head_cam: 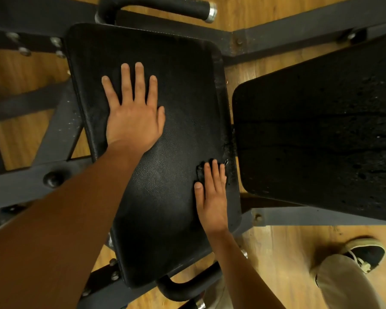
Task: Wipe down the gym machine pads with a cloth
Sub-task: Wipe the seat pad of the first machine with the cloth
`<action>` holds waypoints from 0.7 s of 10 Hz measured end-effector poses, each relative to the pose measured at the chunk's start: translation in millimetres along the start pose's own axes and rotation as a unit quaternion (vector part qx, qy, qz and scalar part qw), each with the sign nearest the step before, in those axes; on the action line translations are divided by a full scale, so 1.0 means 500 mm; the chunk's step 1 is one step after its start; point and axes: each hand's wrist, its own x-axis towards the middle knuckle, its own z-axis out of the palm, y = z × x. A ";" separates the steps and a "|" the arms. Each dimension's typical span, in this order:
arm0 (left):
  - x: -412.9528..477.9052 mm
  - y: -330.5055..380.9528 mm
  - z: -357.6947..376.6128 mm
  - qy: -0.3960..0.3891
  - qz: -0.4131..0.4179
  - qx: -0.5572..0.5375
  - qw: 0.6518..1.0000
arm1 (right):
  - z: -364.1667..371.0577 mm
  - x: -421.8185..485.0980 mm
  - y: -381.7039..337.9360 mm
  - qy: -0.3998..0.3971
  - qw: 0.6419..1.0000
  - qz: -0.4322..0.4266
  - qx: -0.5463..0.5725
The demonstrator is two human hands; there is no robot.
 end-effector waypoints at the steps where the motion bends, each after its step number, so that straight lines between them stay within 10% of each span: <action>1: -0.002 0.000 0.001 -0.007 0.001 0.008 1.000 | 0.000 -0.006 0.002 0.004 1.000 0.000 -0.002; 7: 0.005 -0.002 -0.002 -0.002 0.007 -0.011 1.000 | -0.003 -0.021 0.034 0.019 1.000 -0.012 0.001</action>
